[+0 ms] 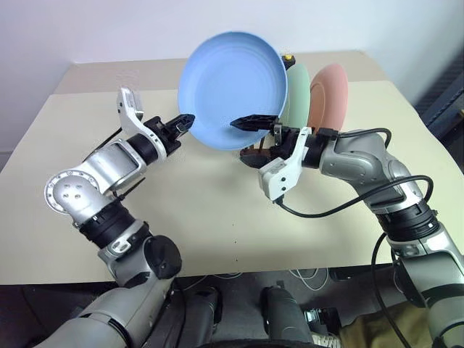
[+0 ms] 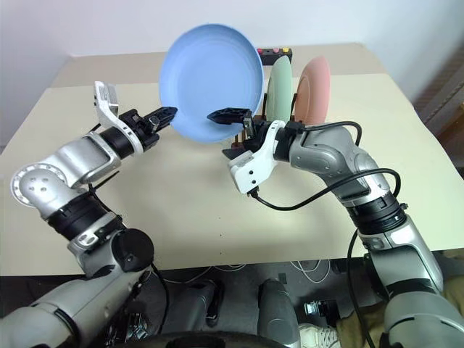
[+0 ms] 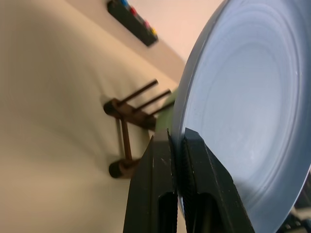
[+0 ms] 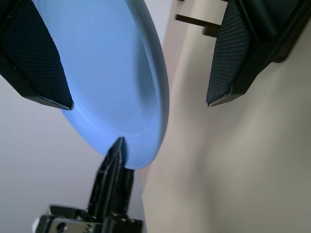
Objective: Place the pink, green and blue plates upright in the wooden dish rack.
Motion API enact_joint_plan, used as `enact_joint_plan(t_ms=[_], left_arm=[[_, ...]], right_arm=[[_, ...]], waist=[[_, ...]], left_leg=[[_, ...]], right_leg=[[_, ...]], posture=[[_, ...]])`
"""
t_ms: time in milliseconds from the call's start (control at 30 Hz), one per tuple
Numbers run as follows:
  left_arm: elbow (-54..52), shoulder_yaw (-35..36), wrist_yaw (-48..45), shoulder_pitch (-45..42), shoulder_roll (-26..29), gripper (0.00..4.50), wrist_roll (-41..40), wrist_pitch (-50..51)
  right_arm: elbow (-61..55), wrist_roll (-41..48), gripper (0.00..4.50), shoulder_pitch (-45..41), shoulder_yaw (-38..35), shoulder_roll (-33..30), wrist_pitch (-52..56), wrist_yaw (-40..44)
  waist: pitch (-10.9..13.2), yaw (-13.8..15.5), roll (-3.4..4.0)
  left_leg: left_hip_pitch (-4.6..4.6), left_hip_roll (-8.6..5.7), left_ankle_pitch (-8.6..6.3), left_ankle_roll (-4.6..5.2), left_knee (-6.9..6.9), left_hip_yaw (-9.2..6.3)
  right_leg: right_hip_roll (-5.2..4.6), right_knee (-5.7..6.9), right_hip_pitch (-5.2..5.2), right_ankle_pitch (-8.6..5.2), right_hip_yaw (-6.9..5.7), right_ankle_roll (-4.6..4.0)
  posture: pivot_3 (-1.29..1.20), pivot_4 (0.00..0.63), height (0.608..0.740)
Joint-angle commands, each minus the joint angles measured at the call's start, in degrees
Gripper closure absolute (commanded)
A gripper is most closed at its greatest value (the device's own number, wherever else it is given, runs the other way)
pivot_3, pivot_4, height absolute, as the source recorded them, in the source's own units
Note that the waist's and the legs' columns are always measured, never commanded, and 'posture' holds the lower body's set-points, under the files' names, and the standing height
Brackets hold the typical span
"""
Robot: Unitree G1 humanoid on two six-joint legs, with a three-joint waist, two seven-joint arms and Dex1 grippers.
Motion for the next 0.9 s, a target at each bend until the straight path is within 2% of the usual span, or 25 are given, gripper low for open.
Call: enact_joint_plan(t_ms=[33,267,367,400,600,700,800,900], left_arm=[[-4.0,-3.1,1.6,1.0,-0.9,4.48,-2.3,-4.5],[-4.8,-7.8,4.0,3.4,-0.7,4.48,-5.7,-9.4],[-4.5,-9.6,4.9,4.1,0.0,4.5,-7.2,-10.9],[-4.4,-10.0,5.3,4.3,0.1,4.5,-8.3,-11.3],[-3.8,-13.2,7.7,6.1,2.5,4.5,-12.6,-14.2],[-3.5,-15.2,7.4,6.8,4.4,4.5,-14.4,-16.3],[-4.6,-18.0,2.7,7.3,6.7,4.5,-12.0,-21.5],[-3.7,-19.6,0.6,8.3,8.9,4.5,-12.9,-23.1]], right_arm=[[-0.7,-0.9,0.0,-1.8,-1.3,0.5,1.0,-1.6],[-0.5,-1.8,0.0,-1.5,-0.5,1.1,2.6,-1.8],[-0.5,-1.3,0.87,-1.1,-0.3,1.7,3.9,-1.0],[-0.5,-1.5,1.29,-1.0,-0.3,1.6,4.0,-1.1],[-0.4,-1.3,4.4,-1.2,-0.6,1.4,4.6,-1.0],[-0.3,-1.0,4.46,-1.3,-0.6,1.4,4.8,-0.7],[-0.2,-0.9,4.46,-1.5,-0.7,1.4,4.7,-0.7],[0.0,-1.0,4.46,-1.7,-0.7,1.4,4.5,-1.1]], waist=[[0.0,0.0,0.0],[0.0,0.0,0.0],[0.0,0.0,0.0],[0.0,0.0,0.0],[0.0,0.0,-0.03],[0.0,0.0,-0.04],[0.0,0.0,-0.04],[0.0,0.0,-0.04]], left_leg=[[0.0,0.0,0.0,0.0,0.0,0.0],[0.0,0.0,0.0,0.0,0.0,0.0],[0.0,0.0,0.0,0.0,0.0,0.0],[0.0,0.0,0.0,0.0,0.0,0.0],[0.0,0.0,0.0,0.0,0.0,0.0],[0.0,0.0,0.0,0.0,0.0,0.02],[0.0,0.01,0.0,0.0,0.0,0.01],[0.01,0.01,0.01,-0.01,0.0,0.02]], right_leg=[[0.0,0.0,0.01,0.0,0.0,0.0],[0.01,-0.01,0.02,0.0,0.0,0.0],[0.02,-0.01,0.01,0.0,0.0,0.0],[0.02,-0.01,0.01,0.0,0.0,0.0],[0.02,-0.01,0.01,0.0,0.01,-0.01],[0.03,-0.01,0.01,0.0,0.06,-0.01],[0.04,-0.01,0.0,0.0,0.06,-0.01],[0.05,-0.03,0.01,0.0,0.06,-0.02]], posture=[[0.0,0.15,0.74],[0.0,0.15,0.74],[0.0,0.15,0.74],[0.0,0.15,0.74],[0.0,0.15,0.74],[0.0,0.15,0.74],[0.0,0.15,0.74],[0.0,0.15,0.74]])
